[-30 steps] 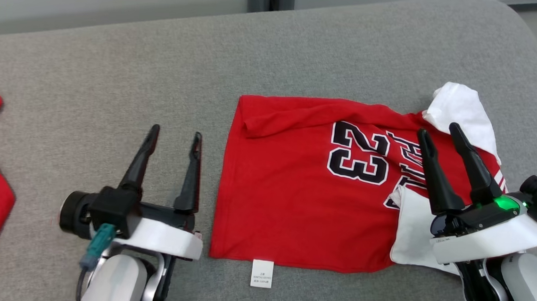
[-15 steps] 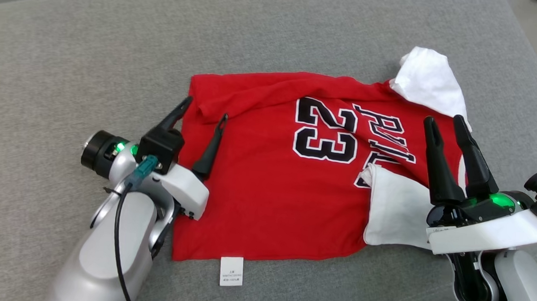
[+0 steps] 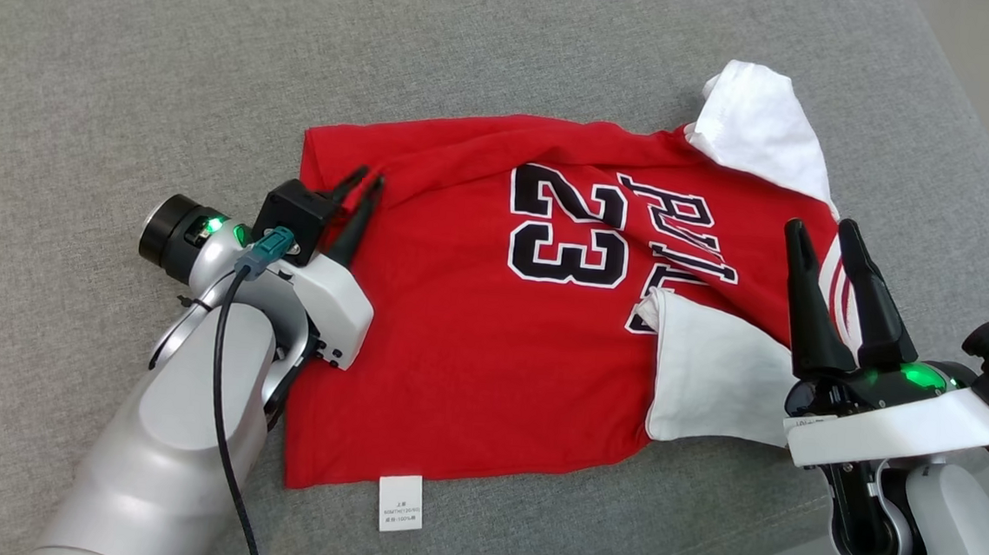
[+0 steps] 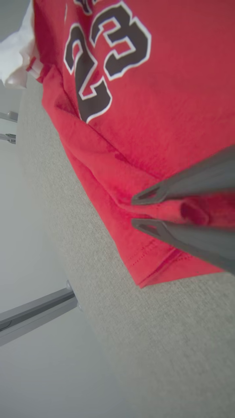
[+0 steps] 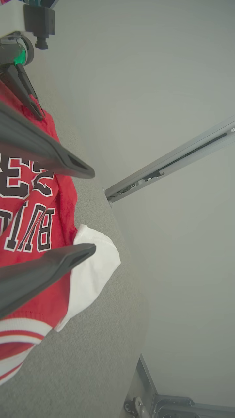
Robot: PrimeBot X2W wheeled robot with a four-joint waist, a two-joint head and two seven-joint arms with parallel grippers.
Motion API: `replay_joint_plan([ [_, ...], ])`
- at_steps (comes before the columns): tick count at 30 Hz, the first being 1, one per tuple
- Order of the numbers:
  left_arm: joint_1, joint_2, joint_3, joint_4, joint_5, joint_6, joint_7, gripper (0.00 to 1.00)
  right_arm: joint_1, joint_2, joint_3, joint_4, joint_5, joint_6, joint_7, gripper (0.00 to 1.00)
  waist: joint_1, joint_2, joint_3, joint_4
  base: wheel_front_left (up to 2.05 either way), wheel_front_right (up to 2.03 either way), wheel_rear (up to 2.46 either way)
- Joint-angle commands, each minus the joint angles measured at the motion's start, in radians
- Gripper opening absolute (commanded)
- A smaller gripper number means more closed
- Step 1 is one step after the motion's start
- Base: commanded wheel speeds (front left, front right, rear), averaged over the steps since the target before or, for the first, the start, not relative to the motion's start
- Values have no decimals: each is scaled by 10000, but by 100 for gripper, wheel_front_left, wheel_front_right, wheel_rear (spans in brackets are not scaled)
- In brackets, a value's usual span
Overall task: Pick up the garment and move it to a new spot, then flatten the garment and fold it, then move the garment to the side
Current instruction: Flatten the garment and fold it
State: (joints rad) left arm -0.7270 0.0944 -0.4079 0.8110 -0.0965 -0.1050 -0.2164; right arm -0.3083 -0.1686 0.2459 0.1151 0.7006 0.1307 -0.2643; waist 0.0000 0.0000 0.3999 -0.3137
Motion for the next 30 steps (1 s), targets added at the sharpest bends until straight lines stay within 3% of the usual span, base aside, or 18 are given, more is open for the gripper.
replay_joint_plan([
  [1, -204, 62, -20, 27, -69, -55, -112, 0, 46, -6, -36, 55, -88, 1, -20, 100, 0, 0, -23, 0, 0, 0, 0],
  [10, -1037, 285, 563, -212, -622, 67, -343, 0, -116, 51, -29, 82, -167, 1, -20, 100, 0, 0, 85, 91, 0, 0, 0],
  [21, -3567, 2426, 1027, 552, -860, -156, 1217, 0, -603, 297, 269, -86, -273, 1, -20, 100, 0, 0, 735, -194, 0, 0, 0],
  [27, -4325, 3022, 1132, 1163, -768, 41, 1613, 0, -715, 434, 305, -99, -246, 1, -20, 100, 0, 0, 977, -299, 0, 0, 0],
  [28, -4424, 3084, 1131, 1296, -698, 184, 1596, 44, -721, 457, 301, -96, -256, 1, -20, 100, 0, 0, 1005, -304, 0, 0, 0],
  [29, -4493, 3094, 1157, 1481, -717, 311, 1705, 100, -726, 479, 304, -82, -266, 1, -20, 100, 0, 0, 1021, -304, 0, 0, 0],
  [30, -4558, 3076, 1132, 1624, -704, 359, 1742, 100, -738, 497, 307, -64, -277, 1, -20, 100, 0, 0, 1028, -295, 0, 0, 0],
])
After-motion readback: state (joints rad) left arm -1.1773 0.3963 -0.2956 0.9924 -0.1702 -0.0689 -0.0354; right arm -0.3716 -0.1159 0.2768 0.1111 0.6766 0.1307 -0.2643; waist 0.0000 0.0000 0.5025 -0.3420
